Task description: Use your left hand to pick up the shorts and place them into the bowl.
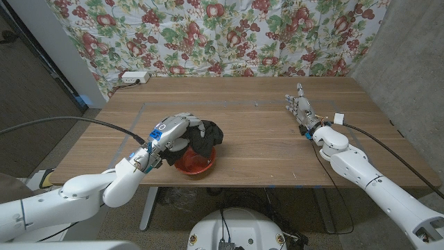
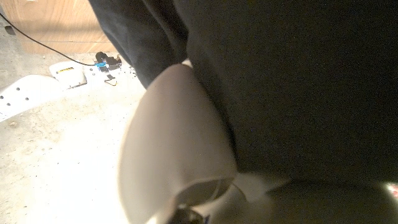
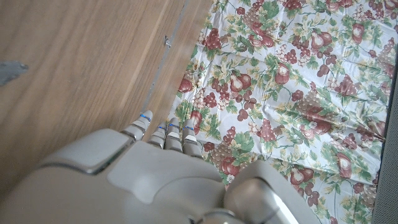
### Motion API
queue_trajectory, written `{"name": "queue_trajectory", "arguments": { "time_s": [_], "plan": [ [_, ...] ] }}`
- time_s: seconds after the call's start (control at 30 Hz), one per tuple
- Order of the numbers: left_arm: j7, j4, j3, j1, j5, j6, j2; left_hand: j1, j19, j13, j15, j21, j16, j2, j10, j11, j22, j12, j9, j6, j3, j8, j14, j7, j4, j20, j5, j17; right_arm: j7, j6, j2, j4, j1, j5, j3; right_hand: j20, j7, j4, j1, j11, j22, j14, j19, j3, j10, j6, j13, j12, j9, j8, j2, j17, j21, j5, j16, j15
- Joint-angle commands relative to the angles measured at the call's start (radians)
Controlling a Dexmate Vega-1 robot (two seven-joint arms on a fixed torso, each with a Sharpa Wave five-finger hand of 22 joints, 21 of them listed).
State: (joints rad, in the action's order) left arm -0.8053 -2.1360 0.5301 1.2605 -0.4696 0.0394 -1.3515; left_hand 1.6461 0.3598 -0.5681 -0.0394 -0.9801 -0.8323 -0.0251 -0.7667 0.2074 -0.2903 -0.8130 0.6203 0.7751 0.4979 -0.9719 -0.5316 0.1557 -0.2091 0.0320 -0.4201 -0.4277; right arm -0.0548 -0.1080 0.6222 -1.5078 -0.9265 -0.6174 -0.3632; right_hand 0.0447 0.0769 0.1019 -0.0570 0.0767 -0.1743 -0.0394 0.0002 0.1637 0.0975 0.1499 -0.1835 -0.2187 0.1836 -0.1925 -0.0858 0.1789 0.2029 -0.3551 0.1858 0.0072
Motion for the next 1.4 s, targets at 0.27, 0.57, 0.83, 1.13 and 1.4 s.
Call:
{"name": "queue_trajectory", "arguments": {
  "time_s": [0.27,0.57,0.83,1.13,1.4],
  "plan": [
    [0.017,0.007,0.022,-0.001,0.004,-0.021,-0.005,0.015,0.07,-0.003,-0.152,-0.05,-0.134,-0.022,-0.007,0.0,-0.519,-0.004,0.0,0.012,0.032,0.001,-0.071,-0.002,0.038,-0.263,0.011,-0.266,0.008,0.01,0.001,0.009,0.014,0.002,-0.007,0.0,0.004,0.0,-0.004,0.004,-0.005,-0.004,-0.001,-0.003,0.004,0.007,-0.004,0.002,0.002,0.001,-0.009,0.002,-0.006,0.001,-0.001,-0.001],
    [0.029,0.013,0.03,-0.001,0.008,-0.037,-0.007,0.028,0.07,-0.01,-0.144,-0.059,-0.134,-0.015,-0.006,-0.017,-0.518,-0.005,0.007,0.019,0.029,-0.002,-0.08,-0.005,0.045,-0.258,-0.007,-0.267,0.012,0.016,-0.001,0.012,0.02,0.002,-0.01,0.0,0.005,0.0,-0.004,0.006,-0.005,-0.004,-0.001,-0.004,0.004,0.007,-0.004,0.002,0.002,0.002,-0.01,0.002,-0.006,0.001,-0.001,0.001],
    [0.051,0.036,0.048,-0.019,-0.008,-0.036,0.027,0.028,0.07,-0.01,-0.144,-0.059,-0.134,-0.015,-0.006,-0.017,-0.518,-0.005,0.007,0.019,0.029,-0.002,-0.08,-0.005,0.045,-0.258,-0.007,-0.267,0.02,0.012,-0.004,0.023,0.036,0.01,-0.014,0.0,0.004,0.0,-0.004,0.007,-0.005,-0.004,-0.001,-0.004,0.004,0.006,-0.004,0.002,0.002,0.002,-0.01,0.002,-0.006,0.001,-0.001,-0.001],
    [0.075,0.071,0.068,-0.048,-0.034,-0.021,0.074,0.028,0.07,-0.01,-0.144,-0.059,-0.134,-0.015,-0.006,-0.017,-0.518,-0.005,0.007,0.019,0.029,-0.002,-0.08,-0.005,0.045,-0.258,-0.007,-0.267,0.029,0.003,-0.004,0.026,0.032,0.009,-0.015,-0.001,0.003,0.0,-0.005,0.007,-0.005,-0.009,-0.002,-0.005,0.004,0.007,-0.004,0.002,0.002,0.001,-0.01,0.002,-0.007,0.001,-0.003,-0.001],
    [0.093,0.09,0.082,-0.065,-0.065,-0.011,0.1,0.028,0.07,-0.01,-0.144,-0.059,-0.134,-0.015,-0.006,-0.017,-0.518,-0.005,0.007,0.019,0.029,-0.002,-0.08,-0.005,0.045,-0.258,-0.007,-0.267,0.025,-0.001,0.003,0.008,0.017,0.003,-0.006,-0.001,0.004,0.0,-0.005,0.006,-0.005,-0.009,-0.002,-0.005,0.003,0.007,-0.004,0.002,0.002,0.001,-0.011,0.002,-0.007,0.001,-0.003,-0.001]
  ]
}}
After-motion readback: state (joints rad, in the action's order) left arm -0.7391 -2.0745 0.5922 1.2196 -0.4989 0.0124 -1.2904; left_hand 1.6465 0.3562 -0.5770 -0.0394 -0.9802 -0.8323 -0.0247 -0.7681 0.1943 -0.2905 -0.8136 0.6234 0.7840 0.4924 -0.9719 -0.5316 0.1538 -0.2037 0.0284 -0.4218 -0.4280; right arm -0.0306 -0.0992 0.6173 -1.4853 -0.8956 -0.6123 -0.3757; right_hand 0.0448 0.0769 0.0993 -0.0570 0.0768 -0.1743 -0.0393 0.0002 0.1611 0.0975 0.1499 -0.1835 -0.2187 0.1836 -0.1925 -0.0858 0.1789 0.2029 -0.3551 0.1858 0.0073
